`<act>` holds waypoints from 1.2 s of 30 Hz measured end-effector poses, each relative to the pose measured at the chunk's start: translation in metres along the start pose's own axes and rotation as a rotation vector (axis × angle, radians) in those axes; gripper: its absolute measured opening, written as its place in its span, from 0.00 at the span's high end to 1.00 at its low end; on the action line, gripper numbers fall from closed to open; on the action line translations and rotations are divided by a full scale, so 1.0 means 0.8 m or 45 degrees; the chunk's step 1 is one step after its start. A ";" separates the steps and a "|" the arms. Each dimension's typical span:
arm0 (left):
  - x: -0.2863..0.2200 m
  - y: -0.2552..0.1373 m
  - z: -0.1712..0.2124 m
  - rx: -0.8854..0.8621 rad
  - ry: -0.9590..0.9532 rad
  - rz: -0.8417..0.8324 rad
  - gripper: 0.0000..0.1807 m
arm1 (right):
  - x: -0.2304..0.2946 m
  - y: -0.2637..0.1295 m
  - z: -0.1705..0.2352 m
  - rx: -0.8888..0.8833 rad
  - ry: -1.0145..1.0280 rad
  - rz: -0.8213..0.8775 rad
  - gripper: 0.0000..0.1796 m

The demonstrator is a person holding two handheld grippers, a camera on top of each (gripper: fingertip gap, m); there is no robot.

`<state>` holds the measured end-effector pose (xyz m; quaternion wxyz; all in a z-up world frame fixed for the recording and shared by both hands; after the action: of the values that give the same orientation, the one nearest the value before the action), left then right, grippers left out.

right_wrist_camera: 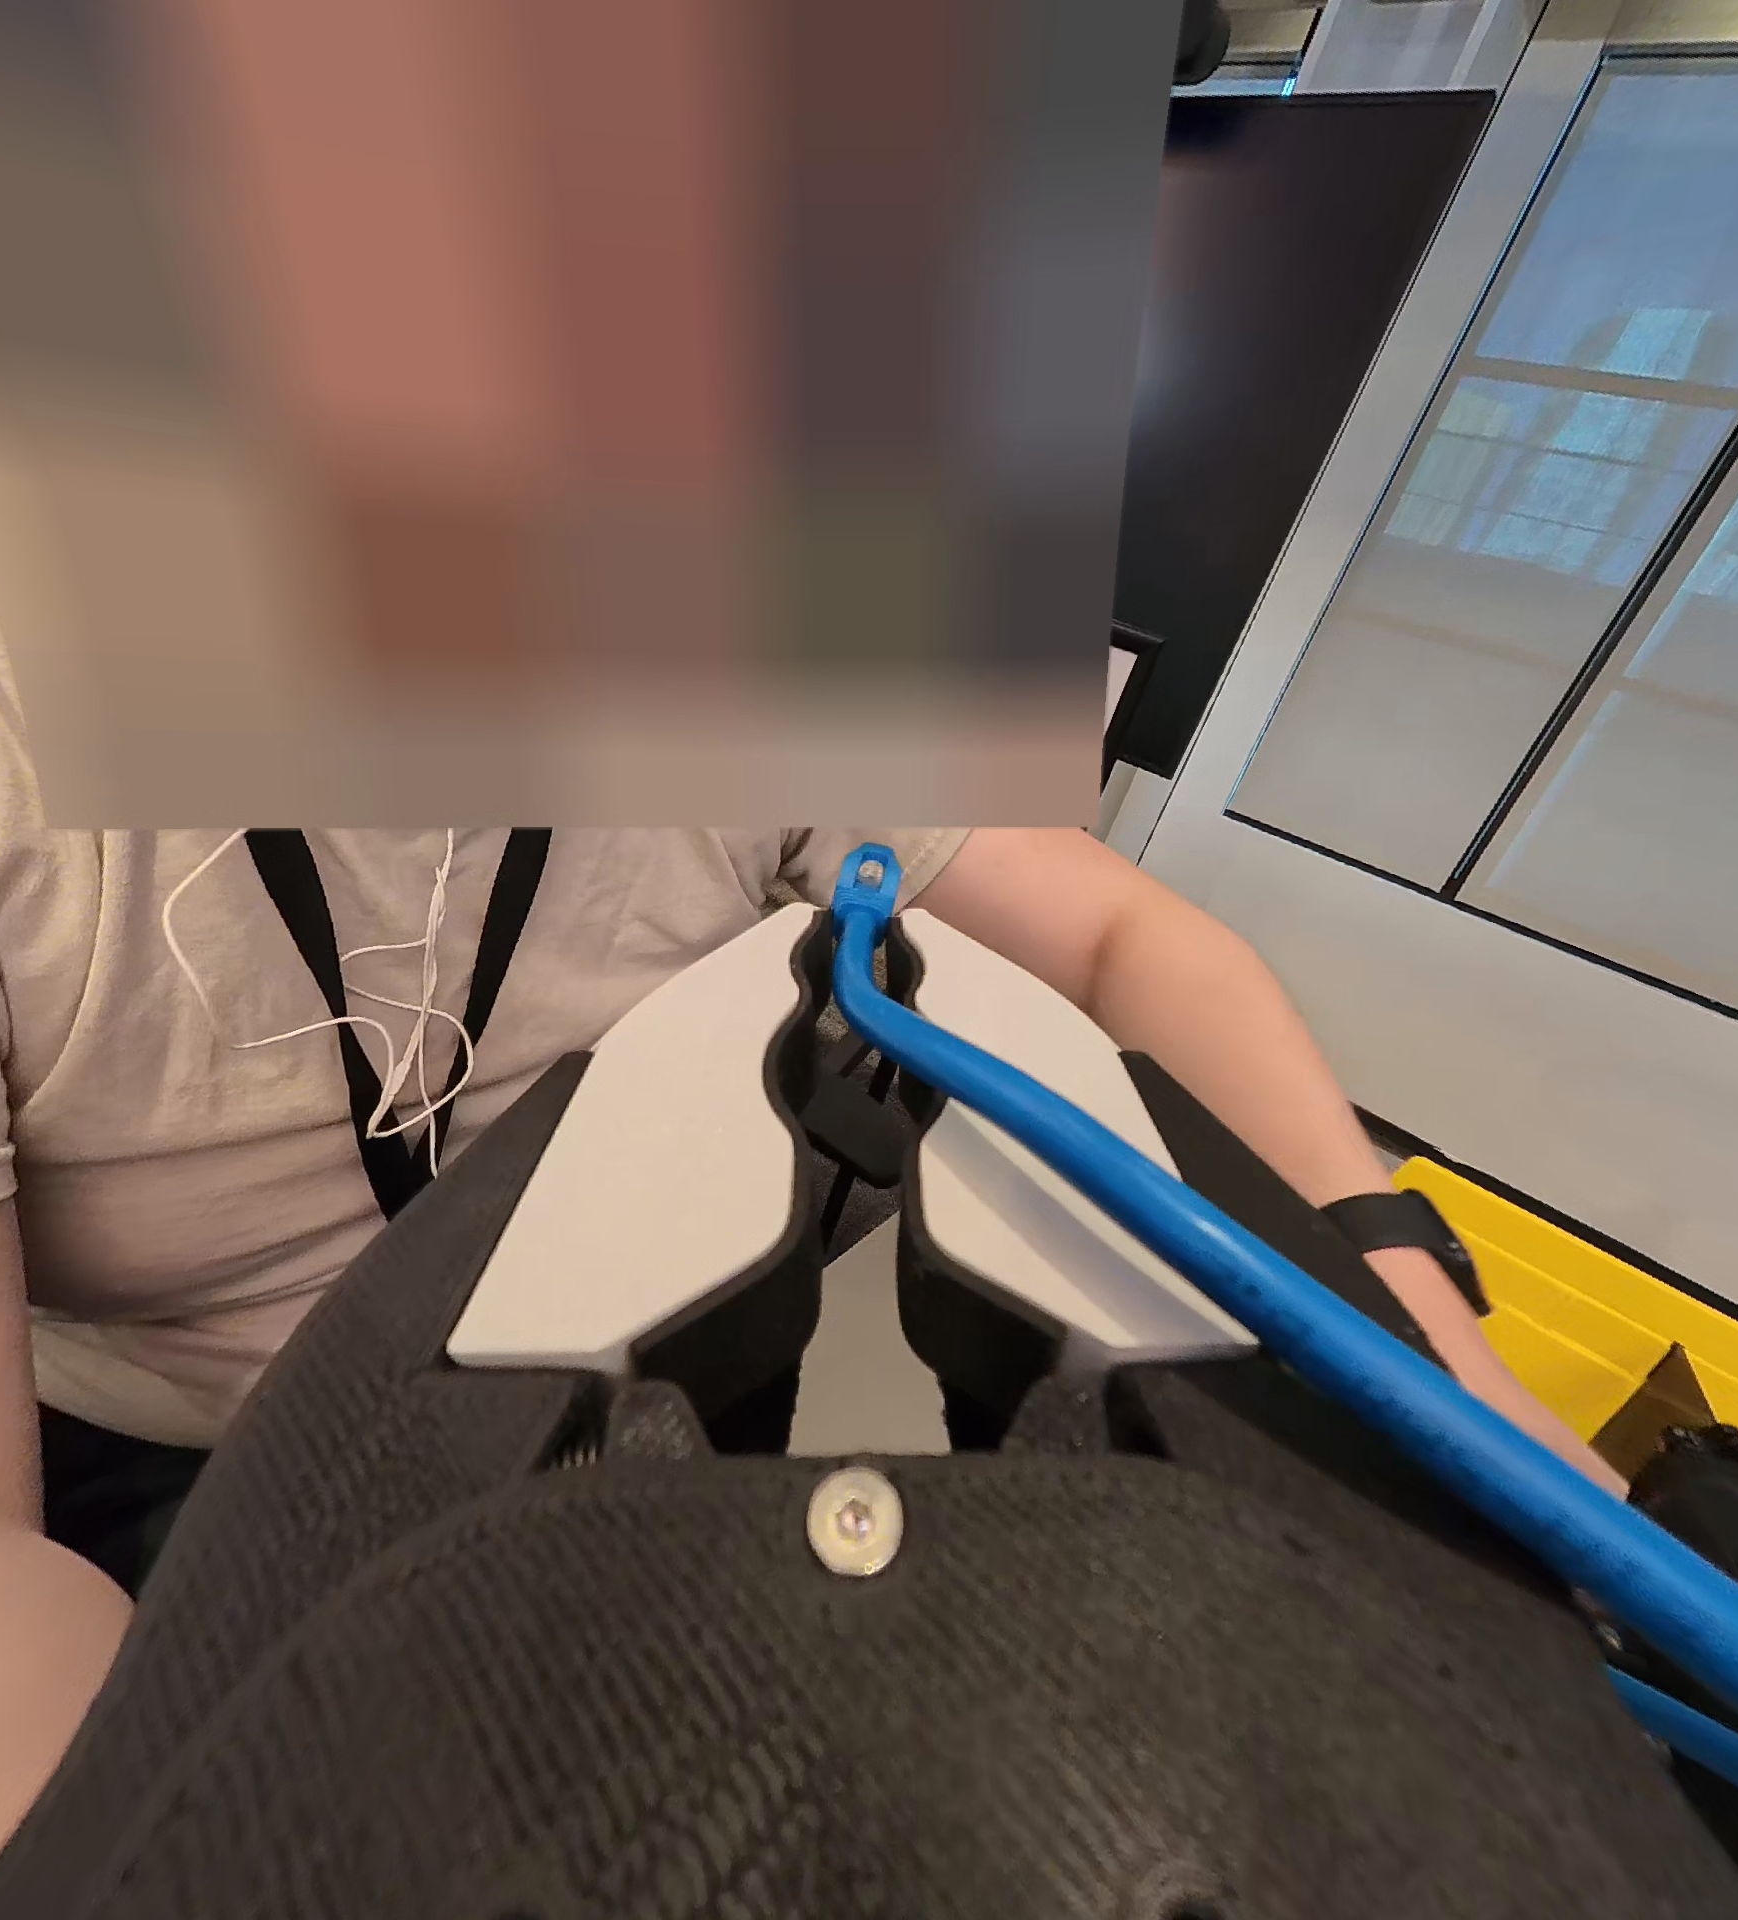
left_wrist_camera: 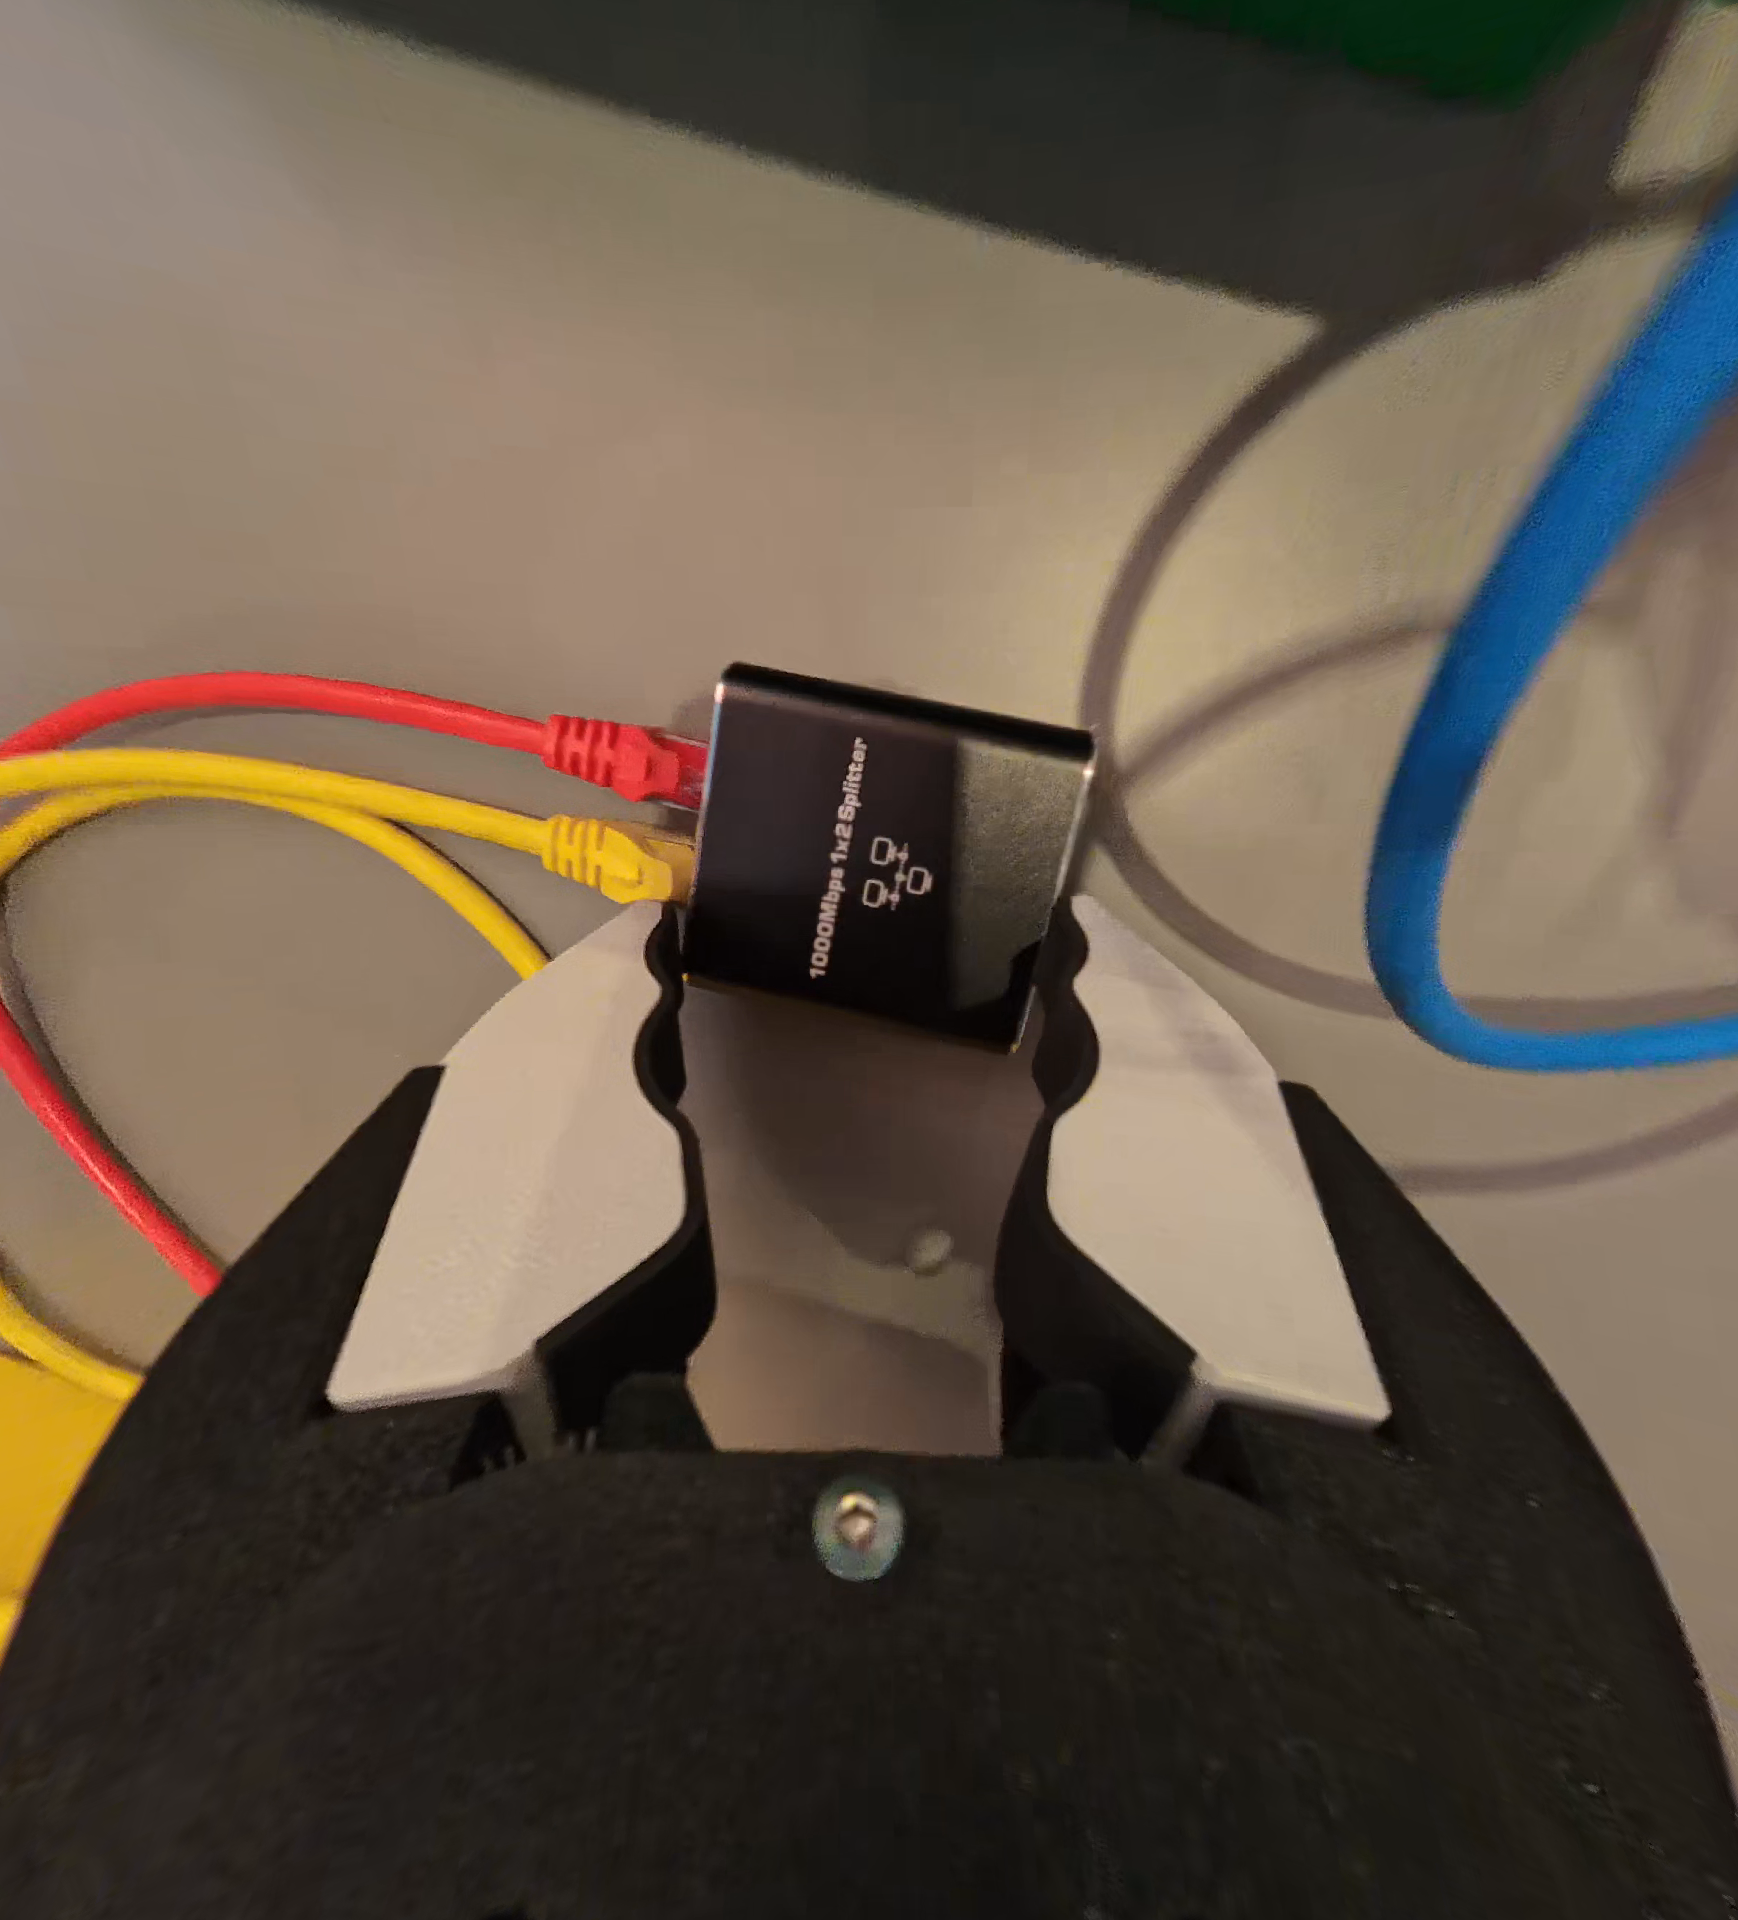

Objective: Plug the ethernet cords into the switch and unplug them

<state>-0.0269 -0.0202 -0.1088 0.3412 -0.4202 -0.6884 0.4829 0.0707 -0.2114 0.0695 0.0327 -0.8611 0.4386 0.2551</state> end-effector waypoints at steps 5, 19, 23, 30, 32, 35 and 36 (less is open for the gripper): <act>0.002 0.005 -0.020 -0.055 -0.247 -0.008 0.64 | 0.002 -0.001 -0.002 -0.006 -0.008 -0.005 0.94; 0.006 0.010 -0.015 0.056 0.038 0.128 0.63 | 0.003 -0.006 -0.004 -0.013 -0.018 0.017 0.94; 0.006 0.010 -0.015 0.107 0.142 0.161 0.62 | 0.002 -0.005 -0.002 -0.001 -0.011 0.014 0.94; 0.007 0.011 -0.019 0.243 0.228 0.149 0.63 | 0.001 -0.005 0.002 0.017 0.003 0.021 0.94; 0.006 0.011 -0.020 0.245 0.219 0.148 0.63 | 0.001 -0.004 0.002 0.019 0.003 0.020 0.94; 0.006 0.012 -0.022 0.261 0.210 0.142 0.63 | 0.001 -0.004 0.002 0.025 0.003 0.021 0.94; 0.006 0.012 -0.022 0.264 0.199 0.139 0.63 | 0.001 -0.004 0.003 0.026 0.005 0.021 0.94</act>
<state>-0.0113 -0.0074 -0.1122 0.4084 -0.4558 -0.5823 0.5351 0.0727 -0.2094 0.0668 0.0386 -0.8575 0.4484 0.2492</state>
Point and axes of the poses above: each gripper's, where its closed fingertips meet, y out along the fingers, z out of its underside, x = y × z across the jaws, the point moved 5 cm from there along -y, back along the fingers, and after that the axes turned 10 degrees about -y, right-handed, at the moved point
